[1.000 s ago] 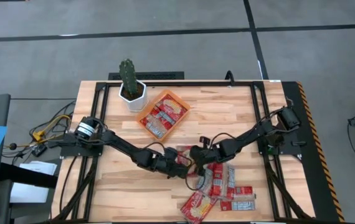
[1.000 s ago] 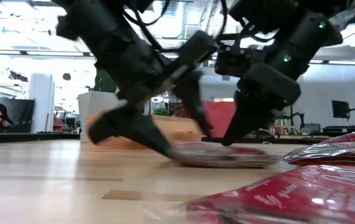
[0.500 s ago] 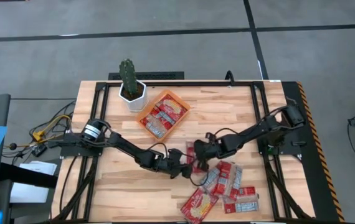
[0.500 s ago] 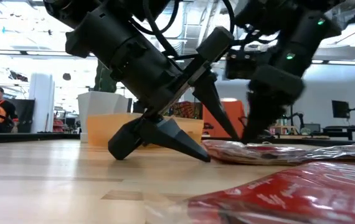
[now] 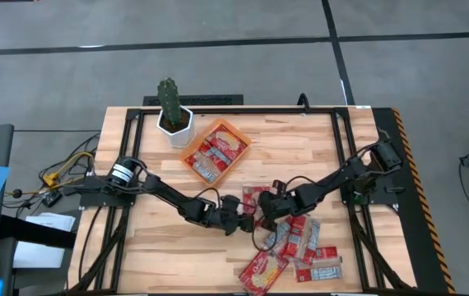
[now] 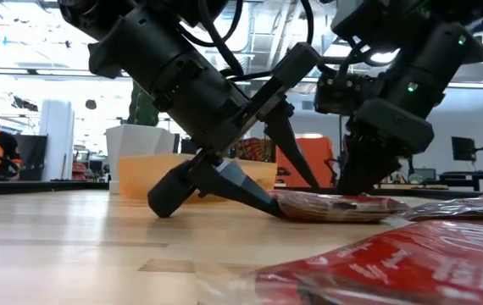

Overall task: Sort popcorn bags into baskets
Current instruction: Put the popcorn bag into the orange bin

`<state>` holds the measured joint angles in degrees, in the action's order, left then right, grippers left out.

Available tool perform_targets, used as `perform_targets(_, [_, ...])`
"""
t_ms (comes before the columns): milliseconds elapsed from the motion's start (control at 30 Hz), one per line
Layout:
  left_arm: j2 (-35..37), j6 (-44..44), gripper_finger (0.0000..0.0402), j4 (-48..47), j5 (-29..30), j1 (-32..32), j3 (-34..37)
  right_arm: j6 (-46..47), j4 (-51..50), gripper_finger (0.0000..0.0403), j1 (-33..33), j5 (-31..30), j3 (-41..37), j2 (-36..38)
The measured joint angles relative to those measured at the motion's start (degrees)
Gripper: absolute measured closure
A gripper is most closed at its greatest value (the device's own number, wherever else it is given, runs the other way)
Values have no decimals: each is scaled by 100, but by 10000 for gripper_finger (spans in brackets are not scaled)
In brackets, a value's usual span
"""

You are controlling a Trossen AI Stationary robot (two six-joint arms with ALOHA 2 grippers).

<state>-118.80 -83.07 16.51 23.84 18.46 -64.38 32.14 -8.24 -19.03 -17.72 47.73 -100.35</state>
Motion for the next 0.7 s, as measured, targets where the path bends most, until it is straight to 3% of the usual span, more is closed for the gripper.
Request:
perform_targets(133, [2, -65, 211, 16, -128, -77, 2, -261, 344, 385, -2, 79, -26, -1])
perform_targets(233, [2, -65, 218, -4, -142, -100, 2, -302, 397, 380, -2, 137, -29, -1])
perform_targets(333, [2, -117, 258, -27, -145, -111, 0, -306, 316, 373, -7, 138, -24, 15])
perform_targets(500, [2, -209, 373, -98, -110, -118, -2, -308, -394, 375, 2, 134, 55, 694])
perform_targets(700, [43, -319, 396, 42, -248, -121, 11, -292, -1385, 387, -2, -234, 168, 1893])
